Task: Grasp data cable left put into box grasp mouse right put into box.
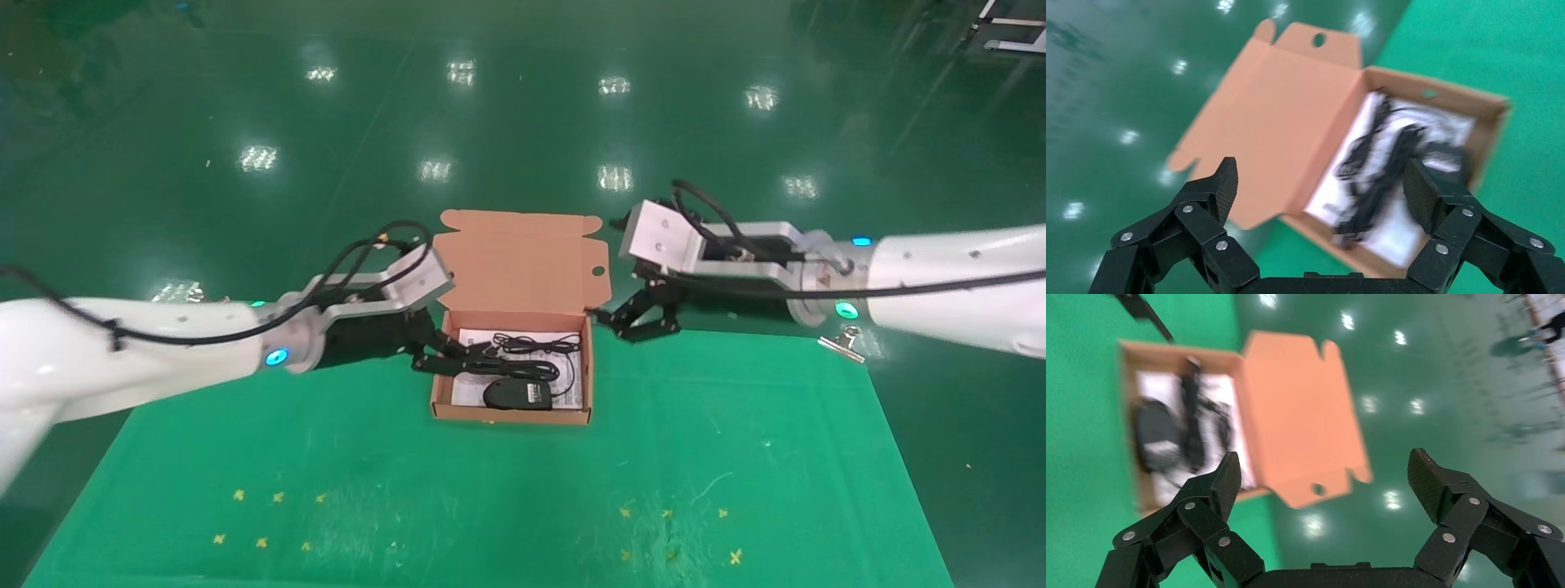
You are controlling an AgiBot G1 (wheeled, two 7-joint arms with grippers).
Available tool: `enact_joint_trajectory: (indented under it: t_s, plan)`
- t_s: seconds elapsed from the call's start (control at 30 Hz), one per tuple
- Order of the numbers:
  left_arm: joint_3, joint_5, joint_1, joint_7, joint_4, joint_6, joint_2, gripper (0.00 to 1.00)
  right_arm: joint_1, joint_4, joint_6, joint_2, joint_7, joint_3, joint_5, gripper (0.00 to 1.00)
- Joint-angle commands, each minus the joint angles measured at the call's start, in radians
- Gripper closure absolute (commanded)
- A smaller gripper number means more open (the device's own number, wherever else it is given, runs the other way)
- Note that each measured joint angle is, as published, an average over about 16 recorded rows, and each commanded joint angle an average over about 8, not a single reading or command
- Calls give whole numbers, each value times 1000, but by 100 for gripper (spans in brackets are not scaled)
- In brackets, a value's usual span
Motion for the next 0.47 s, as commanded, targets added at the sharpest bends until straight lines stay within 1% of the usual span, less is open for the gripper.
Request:
enact_joint_trajectory:
  t_s: [0.03, 0.37, 0.47]
  plan:
    - [-25, -40, 19, 0, -23, 36, -25, 0, -27, 15, -30, 16, 6, 29, 36, 0]
    - [-164, -259, 126, 0, -150, 232, -164, 0, -174, 98, -196, 107, 38, 186, 235, 0]
    - [-184, -291, 142, 0, -169, 261, -184, 0, -195, 110, -220, 121, 43, 209, 264, 0]
